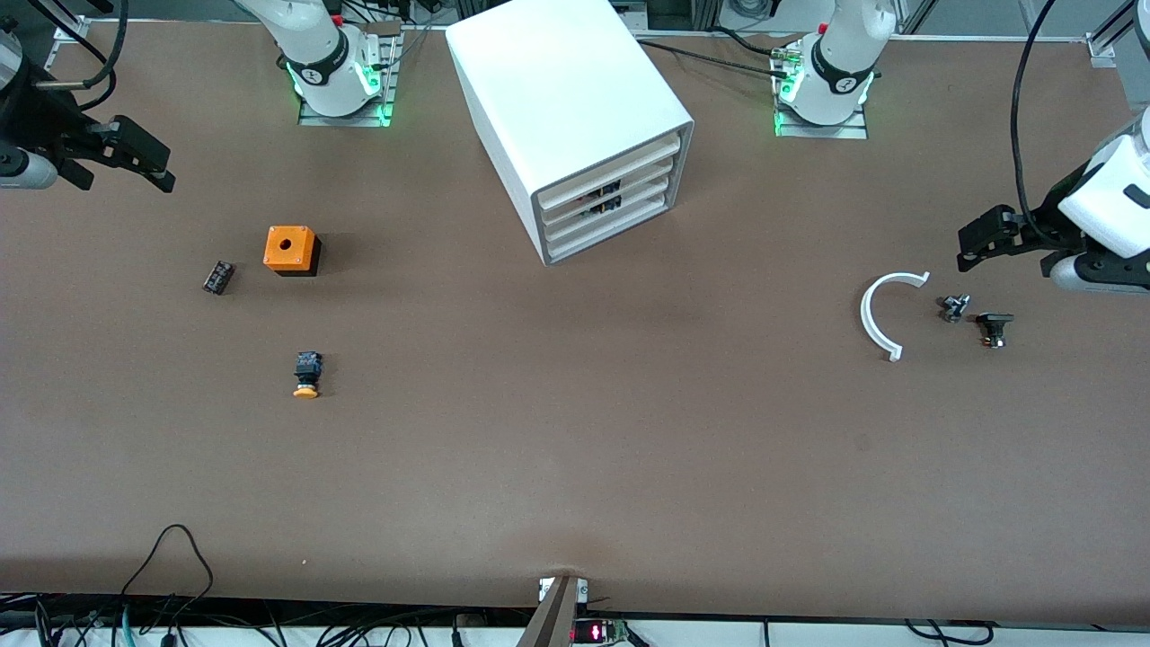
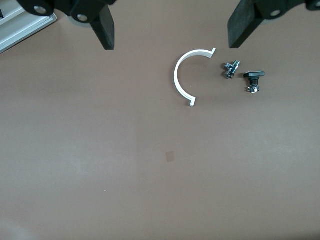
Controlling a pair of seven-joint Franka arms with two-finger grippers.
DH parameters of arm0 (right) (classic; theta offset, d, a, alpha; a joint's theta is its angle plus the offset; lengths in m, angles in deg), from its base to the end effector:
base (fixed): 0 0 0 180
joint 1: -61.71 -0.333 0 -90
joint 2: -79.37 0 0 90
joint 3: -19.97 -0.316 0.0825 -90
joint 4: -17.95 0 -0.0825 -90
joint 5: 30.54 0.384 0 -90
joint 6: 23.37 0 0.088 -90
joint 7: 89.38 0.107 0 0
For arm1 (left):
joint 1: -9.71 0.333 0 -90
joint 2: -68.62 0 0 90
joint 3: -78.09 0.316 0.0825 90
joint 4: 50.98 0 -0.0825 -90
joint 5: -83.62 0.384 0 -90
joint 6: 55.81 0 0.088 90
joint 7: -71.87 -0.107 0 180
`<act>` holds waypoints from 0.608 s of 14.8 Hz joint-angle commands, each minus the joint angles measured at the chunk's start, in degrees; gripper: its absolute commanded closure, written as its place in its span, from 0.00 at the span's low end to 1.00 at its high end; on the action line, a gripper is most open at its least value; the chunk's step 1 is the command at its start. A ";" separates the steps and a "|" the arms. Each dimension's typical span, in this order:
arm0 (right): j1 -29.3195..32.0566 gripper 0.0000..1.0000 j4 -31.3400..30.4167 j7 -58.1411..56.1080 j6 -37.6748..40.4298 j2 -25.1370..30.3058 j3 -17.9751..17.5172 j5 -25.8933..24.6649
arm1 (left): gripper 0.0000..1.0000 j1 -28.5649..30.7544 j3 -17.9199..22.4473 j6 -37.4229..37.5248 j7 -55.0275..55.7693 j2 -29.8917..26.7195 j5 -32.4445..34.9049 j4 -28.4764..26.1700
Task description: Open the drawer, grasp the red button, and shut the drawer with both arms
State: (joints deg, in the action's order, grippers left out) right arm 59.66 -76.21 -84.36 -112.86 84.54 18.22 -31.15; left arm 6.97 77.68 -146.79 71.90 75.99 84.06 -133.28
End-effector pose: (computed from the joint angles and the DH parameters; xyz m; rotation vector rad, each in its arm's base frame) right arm 0.5240 0.0344 0.6382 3.1287 -0.0337 0.0152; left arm 0.5955 -0.0317 0.6156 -3.1341 0.0853 -0.0361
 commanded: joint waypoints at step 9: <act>-2.34 0.01 -0.42 0.08 -3.93 -8.85 -0.54 1.23 | 0.00 -0.33 -0.55 8.62 -1.35 1.07 -2.45 0.57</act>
State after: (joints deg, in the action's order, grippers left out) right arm 58.31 -77.05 -84.38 -115.42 77.67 17.68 -30.76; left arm 6.73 77.35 -140.25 71.68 76.19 83.37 -133.39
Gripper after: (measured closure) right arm 0.004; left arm 0.000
